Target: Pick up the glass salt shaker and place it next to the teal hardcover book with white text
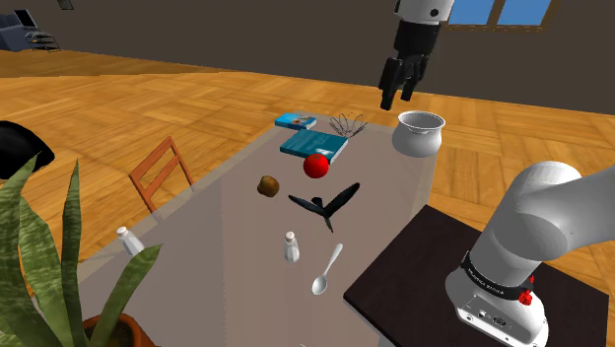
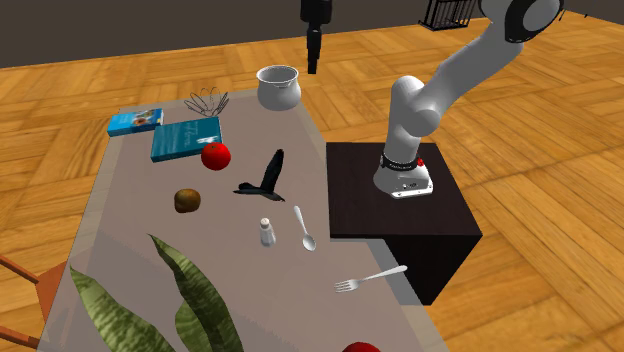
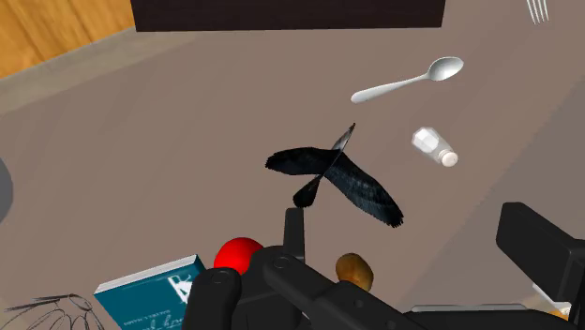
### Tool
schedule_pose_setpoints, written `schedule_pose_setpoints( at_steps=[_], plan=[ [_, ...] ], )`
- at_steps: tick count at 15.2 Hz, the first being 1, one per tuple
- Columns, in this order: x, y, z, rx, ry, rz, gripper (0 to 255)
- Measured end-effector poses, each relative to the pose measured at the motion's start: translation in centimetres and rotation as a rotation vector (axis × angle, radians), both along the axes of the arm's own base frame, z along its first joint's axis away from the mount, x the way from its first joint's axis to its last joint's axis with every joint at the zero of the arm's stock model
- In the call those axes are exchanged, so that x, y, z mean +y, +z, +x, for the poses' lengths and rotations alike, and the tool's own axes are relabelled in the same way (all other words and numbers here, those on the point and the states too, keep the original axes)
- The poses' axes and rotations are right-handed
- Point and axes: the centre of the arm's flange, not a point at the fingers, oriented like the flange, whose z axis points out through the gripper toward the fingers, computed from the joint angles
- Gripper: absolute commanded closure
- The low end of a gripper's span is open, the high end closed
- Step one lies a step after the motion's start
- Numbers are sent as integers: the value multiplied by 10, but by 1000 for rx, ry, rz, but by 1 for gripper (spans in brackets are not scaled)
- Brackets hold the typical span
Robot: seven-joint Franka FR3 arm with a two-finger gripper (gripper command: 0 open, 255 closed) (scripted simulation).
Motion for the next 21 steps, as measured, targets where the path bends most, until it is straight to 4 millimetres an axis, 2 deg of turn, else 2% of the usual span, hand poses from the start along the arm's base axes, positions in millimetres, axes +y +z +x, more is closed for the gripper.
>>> schedule_pose_setpoints(
  at_steps=[1,4,13,15,21],
  plan=[
    [0,0,0,0,0,0,0],
    [15,-19,9,5,-11,1,0],
    [73,-114,41,26,-59,6,0],
    [89,-132,55,30,-70,8,0],
    [133,-199,78,43,-103,11,0]
  ],
)
